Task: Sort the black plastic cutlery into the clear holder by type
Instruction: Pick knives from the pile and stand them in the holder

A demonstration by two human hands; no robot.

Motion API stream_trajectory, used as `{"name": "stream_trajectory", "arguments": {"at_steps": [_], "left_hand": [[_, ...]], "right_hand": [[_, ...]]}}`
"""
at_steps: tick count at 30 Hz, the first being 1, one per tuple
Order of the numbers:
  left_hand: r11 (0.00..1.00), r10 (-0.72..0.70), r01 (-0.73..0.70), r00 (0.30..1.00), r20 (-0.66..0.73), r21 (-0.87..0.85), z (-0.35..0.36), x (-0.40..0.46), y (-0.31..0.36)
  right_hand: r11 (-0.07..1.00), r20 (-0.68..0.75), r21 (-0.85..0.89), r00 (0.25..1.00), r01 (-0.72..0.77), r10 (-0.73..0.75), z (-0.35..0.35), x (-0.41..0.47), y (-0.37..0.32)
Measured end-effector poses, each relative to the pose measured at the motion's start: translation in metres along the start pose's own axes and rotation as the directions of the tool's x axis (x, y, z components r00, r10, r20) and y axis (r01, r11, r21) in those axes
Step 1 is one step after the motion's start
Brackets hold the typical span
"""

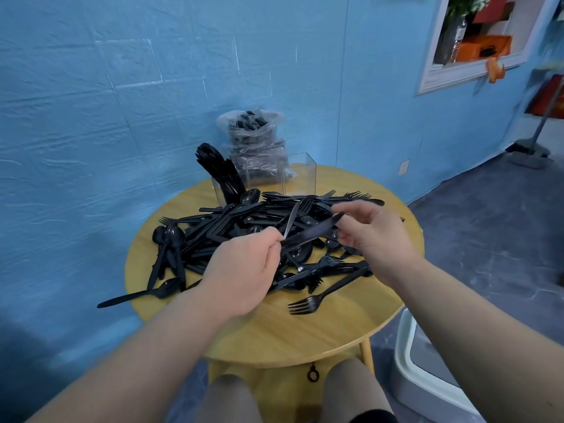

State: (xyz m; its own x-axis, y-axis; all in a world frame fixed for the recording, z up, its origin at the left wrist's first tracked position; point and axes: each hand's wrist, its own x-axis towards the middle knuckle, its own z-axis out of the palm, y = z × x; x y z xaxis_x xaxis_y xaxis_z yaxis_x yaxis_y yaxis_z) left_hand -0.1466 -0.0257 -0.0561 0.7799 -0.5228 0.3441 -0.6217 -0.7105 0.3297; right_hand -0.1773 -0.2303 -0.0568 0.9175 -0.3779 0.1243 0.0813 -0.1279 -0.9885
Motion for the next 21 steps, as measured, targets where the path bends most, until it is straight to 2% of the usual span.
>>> {"name": "stream_trajectory", "arguments": {"at_steps": [6,8,10,14,21], "left_hand": [[0.996,-0.003,0.0,0.999,0.036,0.088,0.005,0.014,-0.003],[0.995,-0.012,0.008,0.999,0.039,0.103,0.008,0.016,-0.005],[0.993,-0.029,0.025,0.999,0.031,0.117,0.009,0.017,-0.007],[0.991,-0.042,0.038,0.999,0.025,0.132,0.009,0.021,-0.015],[0.994,-0.022,0.018,0.999,0.04,0.108,0.002,0.019,-0.017]], "right_hand": [[0.995,-0.02,0.037,0.996,-0.089,0.09,0.005,0.009,0.007],[0.986,-0.037,0.09,0.989,-0.138,0.142,0.006,0.013,0.009],[0.969,0.009,0.168,0.983,-0.181,0.182,0.005,0.015,0.009],[0.983,0.134,0.119,0.983,-0.142,0.126,0.002,0.015,0.009],[0.996,0.138,0.057,0.989,-0.065,0.057,0.007,0.017,0.005]]}}
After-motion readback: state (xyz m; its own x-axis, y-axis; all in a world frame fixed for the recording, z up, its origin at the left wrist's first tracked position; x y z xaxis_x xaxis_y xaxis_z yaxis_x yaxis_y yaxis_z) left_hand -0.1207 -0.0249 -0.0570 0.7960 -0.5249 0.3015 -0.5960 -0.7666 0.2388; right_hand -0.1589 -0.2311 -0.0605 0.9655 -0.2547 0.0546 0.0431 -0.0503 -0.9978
